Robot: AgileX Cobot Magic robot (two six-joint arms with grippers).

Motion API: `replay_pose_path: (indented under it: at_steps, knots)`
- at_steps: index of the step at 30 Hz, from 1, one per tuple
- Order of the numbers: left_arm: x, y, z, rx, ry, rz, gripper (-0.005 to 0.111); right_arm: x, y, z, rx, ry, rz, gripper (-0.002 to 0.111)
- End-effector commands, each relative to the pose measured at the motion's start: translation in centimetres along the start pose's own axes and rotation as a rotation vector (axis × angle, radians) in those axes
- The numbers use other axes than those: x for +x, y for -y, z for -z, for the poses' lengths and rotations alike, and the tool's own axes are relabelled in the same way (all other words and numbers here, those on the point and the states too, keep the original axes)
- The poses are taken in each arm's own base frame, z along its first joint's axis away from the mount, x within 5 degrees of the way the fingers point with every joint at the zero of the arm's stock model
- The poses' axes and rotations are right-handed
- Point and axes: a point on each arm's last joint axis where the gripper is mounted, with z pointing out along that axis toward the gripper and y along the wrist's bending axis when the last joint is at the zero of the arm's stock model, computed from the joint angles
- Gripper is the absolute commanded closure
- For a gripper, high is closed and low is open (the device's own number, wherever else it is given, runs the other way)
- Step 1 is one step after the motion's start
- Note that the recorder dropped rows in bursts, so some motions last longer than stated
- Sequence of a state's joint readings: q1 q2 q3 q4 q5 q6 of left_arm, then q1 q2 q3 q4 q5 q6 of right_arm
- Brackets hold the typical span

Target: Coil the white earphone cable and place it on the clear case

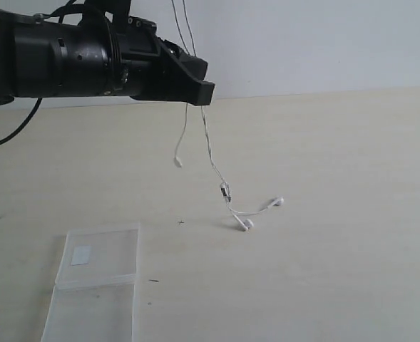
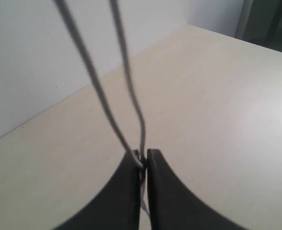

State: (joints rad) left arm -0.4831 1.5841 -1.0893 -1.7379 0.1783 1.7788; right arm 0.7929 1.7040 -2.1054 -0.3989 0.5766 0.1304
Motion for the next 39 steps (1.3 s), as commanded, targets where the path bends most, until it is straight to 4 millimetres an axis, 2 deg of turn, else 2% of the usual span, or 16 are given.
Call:
replay_pose_path:
  at_steps: [1, 14, 24, 32, 39]
  knots:
    - [0.0, 0.1, -0.3, 0.005, -0.002, 0.012, 0.107, -0.3, 0.2, 0.0, 0.004, 0.023, -0.007, 0.108]
    - [0.1, 0.1, -0.3, 0.002, -0.003, 0.012, 0.107, -0.5, 0.3, 0.3, 0.006, 0.027, -0.008, 0.108]
    - [0.1, -0.2, -0.2, -0.033, -0.008, 0.008, 0.107, -1.4, 1.7, 3.7, 0.041, -0.067, -0.03, 0.108]
    - [-1.9, -0.4, 0.0, -0.055, 0.046, -0.005, 0.107, -1.1, 2.5, 6.2, 0.052, -0.201, -0.05, 0.108]
    - [-2.8, -0.8, 0.1, -0.097, 0.061, -0.049, 0.107, -1.5, 3.1, 9.7, 0.017, -0.291, -0.057, 0.108]
